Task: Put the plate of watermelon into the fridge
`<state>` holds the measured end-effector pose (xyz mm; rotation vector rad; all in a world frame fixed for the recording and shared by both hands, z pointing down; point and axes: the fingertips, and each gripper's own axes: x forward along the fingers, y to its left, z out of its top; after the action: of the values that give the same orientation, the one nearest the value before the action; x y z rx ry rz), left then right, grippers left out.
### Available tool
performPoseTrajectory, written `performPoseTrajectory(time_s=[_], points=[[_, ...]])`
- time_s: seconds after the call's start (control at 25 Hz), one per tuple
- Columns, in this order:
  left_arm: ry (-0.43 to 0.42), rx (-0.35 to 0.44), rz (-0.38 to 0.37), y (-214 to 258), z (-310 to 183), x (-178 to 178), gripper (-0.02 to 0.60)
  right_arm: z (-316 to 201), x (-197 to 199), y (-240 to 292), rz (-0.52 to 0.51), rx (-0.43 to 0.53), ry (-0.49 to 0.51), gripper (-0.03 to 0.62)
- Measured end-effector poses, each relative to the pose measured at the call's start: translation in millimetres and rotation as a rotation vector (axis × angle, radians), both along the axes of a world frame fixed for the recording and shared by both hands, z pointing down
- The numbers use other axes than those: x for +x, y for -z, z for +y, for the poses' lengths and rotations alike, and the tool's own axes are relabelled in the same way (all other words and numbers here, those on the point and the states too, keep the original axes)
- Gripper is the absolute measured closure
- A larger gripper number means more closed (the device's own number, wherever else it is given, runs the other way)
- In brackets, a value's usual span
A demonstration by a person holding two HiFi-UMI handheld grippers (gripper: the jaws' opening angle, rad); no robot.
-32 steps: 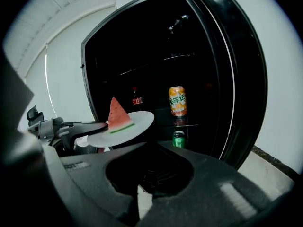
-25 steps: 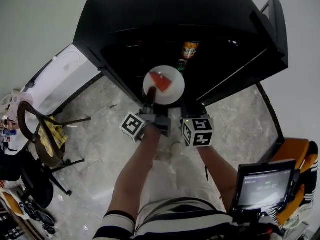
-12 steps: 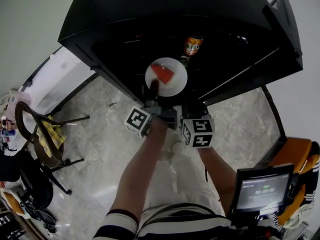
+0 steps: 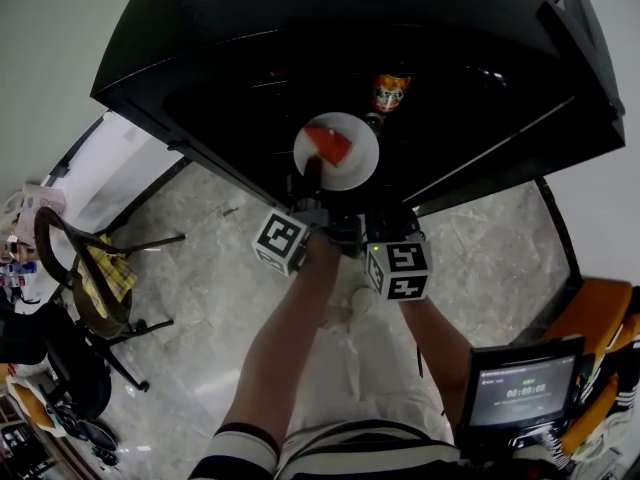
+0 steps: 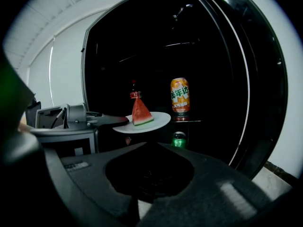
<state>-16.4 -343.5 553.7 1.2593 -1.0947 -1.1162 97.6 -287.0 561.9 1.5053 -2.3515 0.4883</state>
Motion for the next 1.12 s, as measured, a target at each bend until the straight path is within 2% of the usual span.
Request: performPoseTrajectory(time_s=[0.44,0.68,0.8,1.12], points=[[-0.027,-0.045,-0.063,-7,-13,1,0.551,-18,-6,-1,-0.017,0.039,0.045,0.595],[-0.097,-0.05,-0.091,-5,-17,4,0.558,-22,-15,9,-0.044,0.056,0.065,0.595],[-0.135,-0.024,-0.101,-1,-17,4,0.529,-25,-14,10,-0.059,0.052,0.047,0.595],[-0.321,0.019,-0.272,3,-13,11,0.492,-31,-11,7,-0.156,0.01,-0.035,0.597]])
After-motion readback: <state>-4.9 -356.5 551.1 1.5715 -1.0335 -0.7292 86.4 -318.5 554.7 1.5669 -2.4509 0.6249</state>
